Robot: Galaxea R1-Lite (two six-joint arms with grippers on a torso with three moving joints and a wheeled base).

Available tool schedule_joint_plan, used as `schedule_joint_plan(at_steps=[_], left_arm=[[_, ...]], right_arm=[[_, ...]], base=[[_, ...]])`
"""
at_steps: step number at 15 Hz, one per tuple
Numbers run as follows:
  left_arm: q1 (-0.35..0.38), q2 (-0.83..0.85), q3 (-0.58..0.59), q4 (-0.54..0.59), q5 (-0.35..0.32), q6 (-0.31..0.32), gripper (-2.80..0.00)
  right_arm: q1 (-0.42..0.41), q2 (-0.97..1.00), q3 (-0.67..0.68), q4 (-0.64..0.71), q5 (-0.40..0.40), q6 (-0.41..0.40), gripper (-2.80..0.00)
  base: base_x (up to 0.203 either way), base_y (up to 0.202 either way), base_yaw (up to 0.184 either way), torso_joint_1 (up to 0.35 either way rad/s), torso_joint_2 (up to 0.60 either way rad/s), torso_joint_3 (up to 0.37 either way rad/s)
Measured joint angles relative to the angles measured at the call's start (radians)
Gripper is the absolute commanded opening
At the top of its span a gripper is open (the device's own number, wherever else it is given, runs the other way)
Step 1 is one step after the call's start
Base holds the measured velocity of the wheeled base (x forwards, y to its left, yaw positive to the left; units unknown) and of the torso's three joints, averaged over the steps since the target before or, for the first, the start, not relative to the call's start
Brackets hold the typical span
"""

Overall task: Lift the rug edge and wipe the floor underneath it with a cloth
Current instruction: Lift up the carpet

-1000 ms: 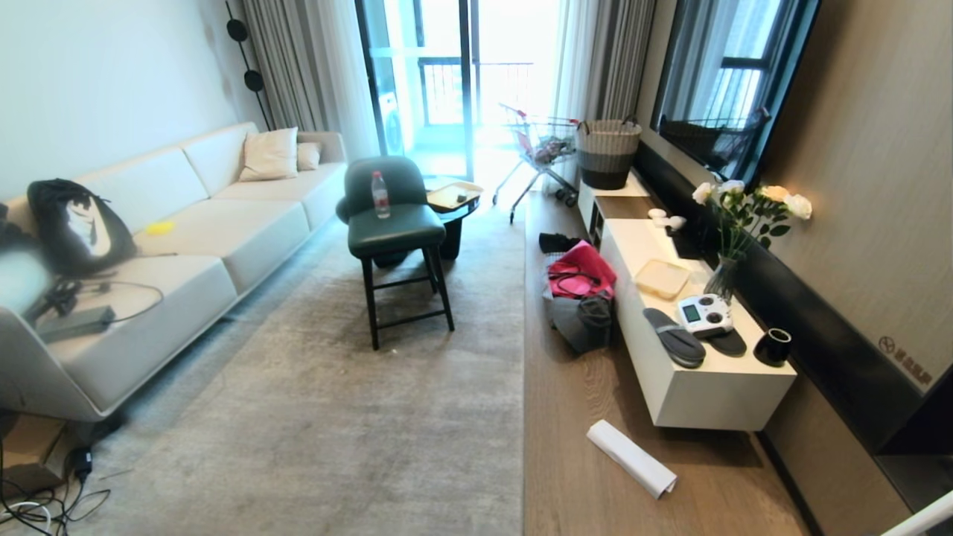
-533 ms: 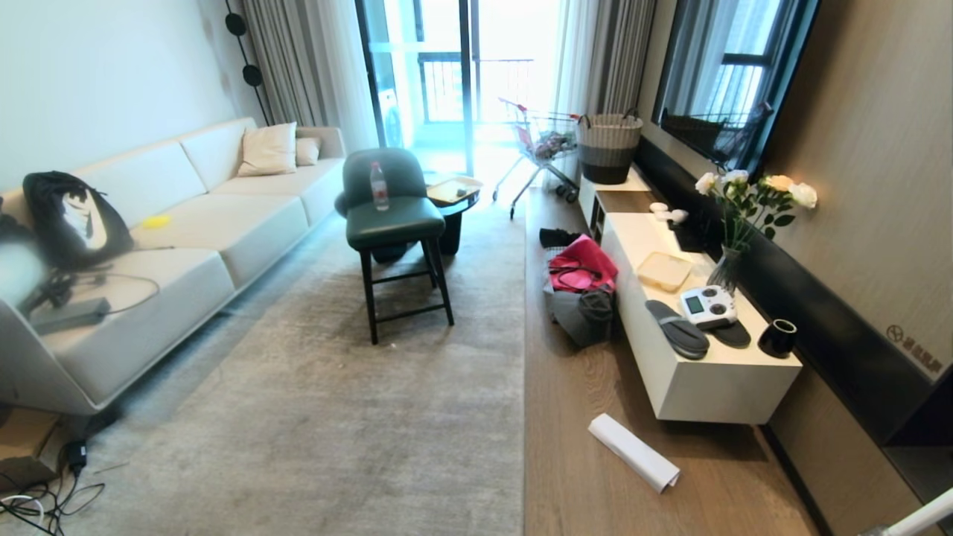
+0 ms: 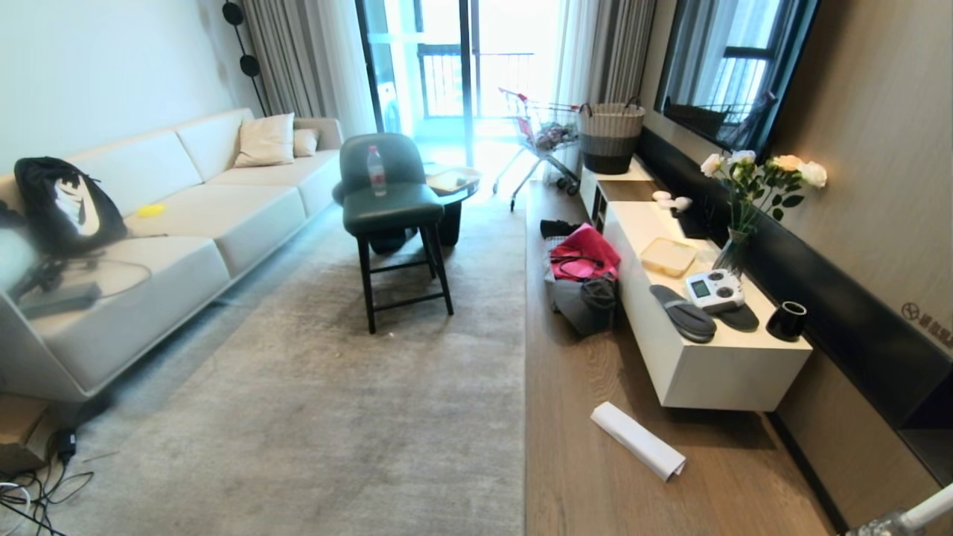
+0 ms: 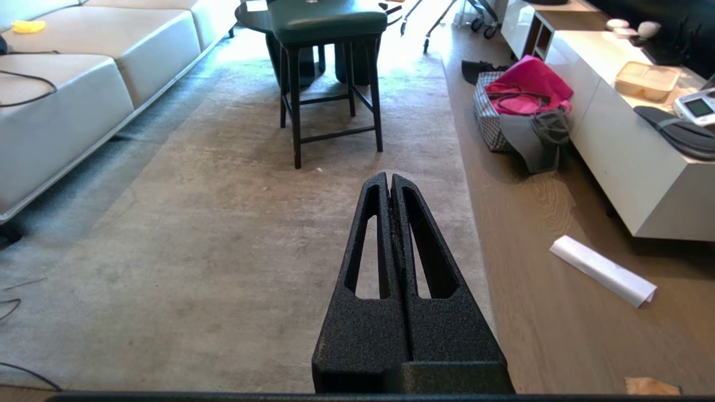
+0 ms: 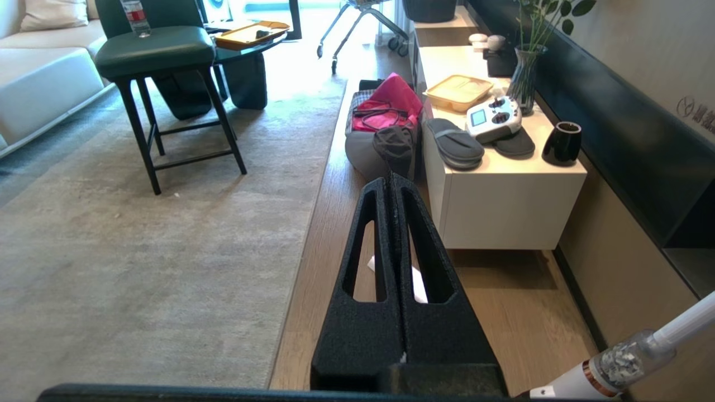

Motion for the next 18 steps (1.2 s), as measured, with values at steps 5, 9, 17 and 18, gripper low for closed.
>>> schedule_joint_plan(at_steps=[5, 9, 17, 18], left_arm=[[0.0, 0.0, 0.0, 0.0, 0.0, 0.0, -2.8], [0.0, 0.0, 0.0, 0.0, 0.0, 0.0, -2.8], [0.0, 0.0, 0.0, 0.0, 0.0, 0.0, -2.8], [0.0, 0.0, 0.0, -0.001, 0.0, 0.0, -2.8]], right_arm=[[0.0, 0.0, 0.0, 0.001, 0.0, 0.0, -2.8], [0.0, 0.0, 0.0, 0.0, 0.001, 0.0, -2.8], [0.0, 0.0, 0.0, 0.001, 0.001, 0.0, -2.8], [0.0, 0.0, 0.0, 0.0, 0.0, 0.0, -2.8]], base=[[0.0, 0.0, 0.0, -0.156, 0.51, 0.354], [0.0, 0.0, 0.0, -0.115, 0.49, 0.37], [0.0, 0.0, 0.0, -0.043, 0.39, 0.328], [0.0, 0.0, 0.0, 0.0, 0.0, 0.0]])
